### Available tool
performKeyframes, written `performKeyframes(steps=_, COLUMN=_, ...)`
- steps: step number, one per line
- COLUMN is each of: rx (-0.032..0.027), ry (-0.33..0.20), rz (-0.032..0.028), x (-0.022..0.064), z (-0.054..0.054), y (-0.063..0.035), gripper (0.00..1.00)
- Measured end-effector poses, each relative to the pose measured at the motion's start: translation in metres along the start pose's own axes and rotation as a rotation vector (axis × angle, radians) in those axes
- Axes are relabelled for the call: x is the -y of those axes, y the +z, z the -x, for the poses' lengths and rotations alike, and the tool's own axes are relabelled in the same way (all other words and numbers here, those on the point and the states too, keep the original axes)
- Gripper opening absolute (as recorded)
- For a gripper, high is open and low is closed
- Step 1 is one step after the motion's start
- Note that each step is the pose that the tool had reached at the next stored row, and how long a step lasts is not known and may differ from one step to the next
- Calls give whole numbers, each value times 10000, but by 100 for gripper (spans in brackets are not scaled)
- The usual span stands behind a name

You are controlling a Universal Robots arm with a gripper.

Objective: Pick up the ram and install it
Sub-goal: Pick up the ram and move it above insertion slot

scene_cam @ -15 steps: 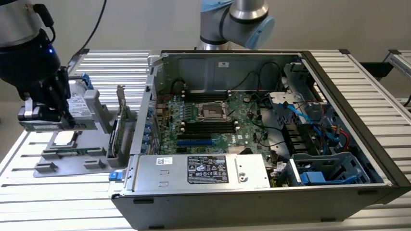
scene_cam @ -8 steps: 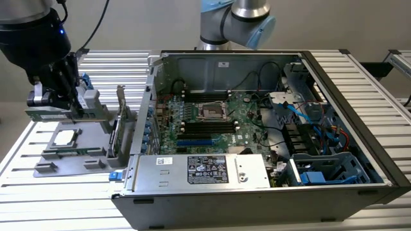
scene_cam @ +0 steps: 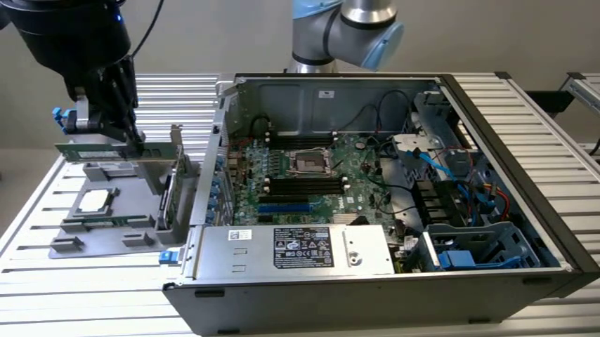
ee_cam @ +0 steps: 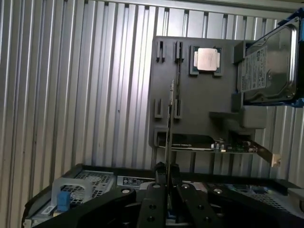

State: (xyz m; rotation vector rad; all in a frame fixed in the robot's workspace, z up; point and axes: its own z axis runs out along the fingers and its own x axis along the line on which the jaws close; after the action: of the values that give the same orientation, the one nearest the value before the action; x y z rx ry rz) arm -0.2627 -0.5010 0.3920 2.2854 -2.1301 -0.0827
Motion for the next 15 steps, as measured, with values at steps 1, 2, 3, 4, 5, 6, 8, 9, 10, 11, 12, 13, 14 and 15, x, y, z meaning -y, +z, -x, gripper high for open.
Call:
performKeyframes(steps=1, rx=13, ry=-2, rz=4, x=43, z=-3, y=-21, gripper=13)
performKeyframes(steps=2, rx=22, ry=-4, rz=7, x=87, z=-6, y=-40, gripper=13)
performKeyframes(steps=3, rx=28, ry=-7, rz=11, x=131, z=-8, y=-51, gripper=13)
performKeyframes(steps=4, rx=31, ry=-8, rz=13, x=176, z=-12, y=-58, gripper=13)
performKeyframes(steps=5, rx=31, ry=-9, rz=16, x=222, z=-15, y=-63, gripper=13)
performKeyframes(steps=6, rx=32, ry=-8, rz=16, x=266, z=-18, y=-65, gripper=13)
performKeyframes(steps=8, rx=33, ry=-9, rz=17, x=354, z=-24, y=-69, gripper=13)
performKeyframes(steps=9, rx=32, ry=-10, rz=18, x=401, z=-27, y=-71, gripper=13)
performKeyframes(steps=10, rx=32, ry=-10, rz=18, x=447, z=-30, y=-74, gripper=13)
performKeyframes(steps=11, rx=33, ry=-9, rz=19, x=493, z=-34, y=-76, gripper=13)
performKeyframes(steps=12, rx=32, ry=-9, rz=20, x=539, z=-37, y=-78, gripper=13)
performKeyframes(steps=13, rx=32, ry=-10, rz=21, x=580, z=-40, y=-81, gripper=13)
performKeyframes(steps=14, rx=32, ry=-11, rz=22, x=629, z=-43, y=-83, gripper=13)
performKeyframes(steps=15, rx=32, ry=-12, rz=22, x=672, z=-46, y=-85, gripper=13)
